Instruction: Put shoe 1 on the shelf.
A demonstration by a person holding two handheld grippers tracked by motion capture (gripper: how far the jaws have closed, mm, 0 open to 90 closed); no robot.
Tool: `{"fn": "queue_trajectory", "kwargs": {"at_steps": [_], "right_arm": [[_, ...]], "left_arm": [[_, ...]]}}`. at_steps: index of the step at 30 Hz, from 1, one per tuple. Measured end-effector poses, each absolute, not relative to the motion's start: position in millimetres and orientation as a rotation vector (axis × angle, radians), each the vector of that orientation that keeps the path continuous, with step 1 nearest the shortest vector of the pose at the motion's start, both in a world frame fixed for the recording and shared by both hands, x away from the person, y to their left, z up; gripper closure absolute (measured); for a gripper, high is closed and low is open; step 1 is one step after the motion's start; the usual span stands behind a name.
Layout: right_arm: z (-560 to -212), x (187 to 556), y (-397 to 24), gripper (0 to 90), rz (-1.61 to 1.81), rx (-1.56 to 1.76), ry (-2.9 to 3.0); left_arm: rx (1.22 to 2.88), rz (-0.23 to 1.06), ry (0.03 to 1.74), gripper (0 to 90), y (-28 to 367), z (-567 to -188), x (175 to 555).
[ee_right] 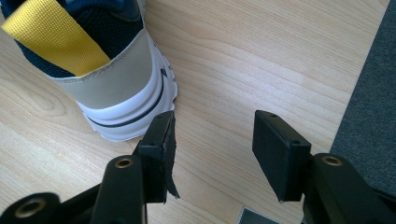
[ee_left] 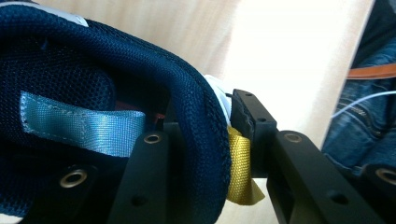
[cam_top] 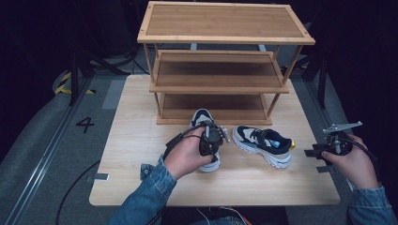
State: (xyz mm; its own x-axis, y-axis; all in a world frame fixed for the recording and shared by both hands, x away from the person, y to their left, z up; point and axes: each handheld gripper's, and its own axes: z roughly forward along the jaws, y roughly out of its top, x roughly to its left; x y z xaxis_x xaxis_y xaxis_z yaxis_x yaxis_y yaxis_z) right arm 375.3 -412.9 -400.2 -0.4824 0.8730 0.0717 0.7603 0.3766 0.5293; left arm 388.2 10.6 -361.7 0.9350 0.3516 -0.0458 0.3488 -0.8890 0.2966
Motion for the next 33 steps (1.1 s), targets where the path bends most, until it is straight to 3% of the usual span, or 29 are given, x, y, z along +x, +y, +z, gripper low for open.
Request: {"fn": "queue_trajectory", "kwargs": {"at_steps": [24, 33], "right_arm": [[-402, 376, -409, 50.5, 0.750, 1.439, 2.440], [-404, 376, -407, 50.3, 0.742, 1.430, 2.451]], "left_arm": [[2.829, 0.147, 0.386, 67.4, 22, -370, 472], [2.836, 0.152, 0.361, 63.9, 18, -379, 484]]}}
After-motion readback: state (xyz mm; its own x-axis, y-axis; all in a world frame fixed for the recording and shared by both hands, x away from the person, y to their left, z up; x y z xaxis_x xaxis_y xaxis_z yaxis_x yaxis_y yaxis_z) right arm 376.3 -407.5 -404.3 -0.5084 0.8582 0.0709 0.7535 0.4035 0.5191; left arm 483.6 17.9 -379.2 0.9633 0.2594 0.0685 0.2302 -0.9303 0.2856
